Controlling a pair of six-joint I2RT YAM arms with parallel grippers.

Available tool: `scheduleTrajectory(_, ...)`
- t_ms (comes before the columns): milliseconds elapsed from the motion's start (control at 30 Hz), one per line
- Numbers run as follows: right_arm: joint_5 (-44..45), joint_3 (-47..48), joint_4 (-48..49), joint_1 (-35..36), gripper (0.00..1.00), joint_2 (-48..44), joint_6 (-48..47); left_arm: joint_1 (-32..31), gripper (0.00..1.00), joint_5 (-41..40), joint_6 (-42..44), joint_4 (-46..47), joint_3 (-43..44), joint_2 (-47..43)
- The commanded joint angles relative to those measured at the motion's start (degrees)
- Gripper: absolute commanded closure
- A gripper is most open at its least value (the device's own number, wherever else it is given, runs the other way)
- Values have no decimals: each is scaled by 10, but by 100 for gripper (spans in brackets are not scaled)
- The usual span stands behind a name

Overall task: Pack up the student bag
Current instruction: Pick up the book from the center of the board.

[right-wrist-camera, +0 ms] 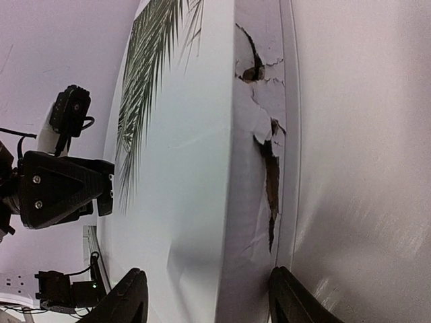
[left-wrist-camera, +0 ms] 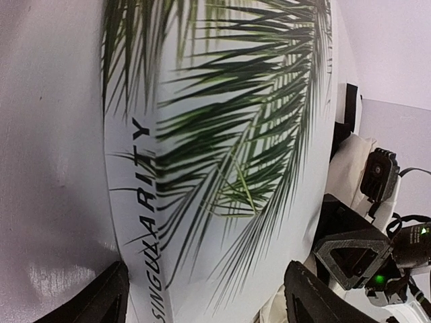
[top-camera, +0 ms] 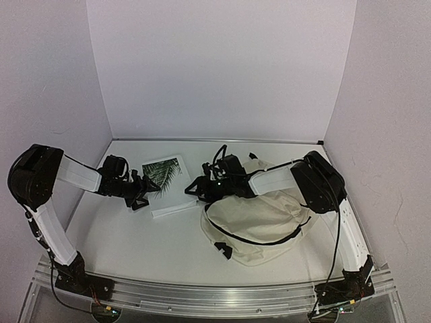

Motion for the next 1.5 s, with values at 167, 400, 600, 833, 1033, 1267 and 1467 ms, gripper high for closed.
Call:
scheduleTrajectory(167, -19, 23, -21, 13, 60, 20, -21, -11, 31, -5, 14, -10, 21, 12)
scheduleTrajectory(400, -12, 1, -6, 14, 97, -17, 6, -11, 24, -37, 20, -32, 4, -34)
scheduleTrajectory(600, -31, -18, 40, 8, 100, -39, 55, -8, 15, -57, 19, -54, -8, -75)
scheduleTrajectory(833, -55, -57, 128, 5, 100, -94, 104, 19, 11, -46, -3, -45, -39, -141)
scheduleTrajectory(1033, -82, -76, 206, 2, 100, -107, 164, 22, 10, 30, -47, 11, -52, -137)
scheduleTrajectory(1267, -105, -92, 290, 2, 100, -113, 216, 21, 10, 79, -84, 84, -58, -125)
scheduleTrajectory(1467, -104, -101, 294, 2, 100, -128, 209, 20, 32, 115, -116, 195, -81, -143)
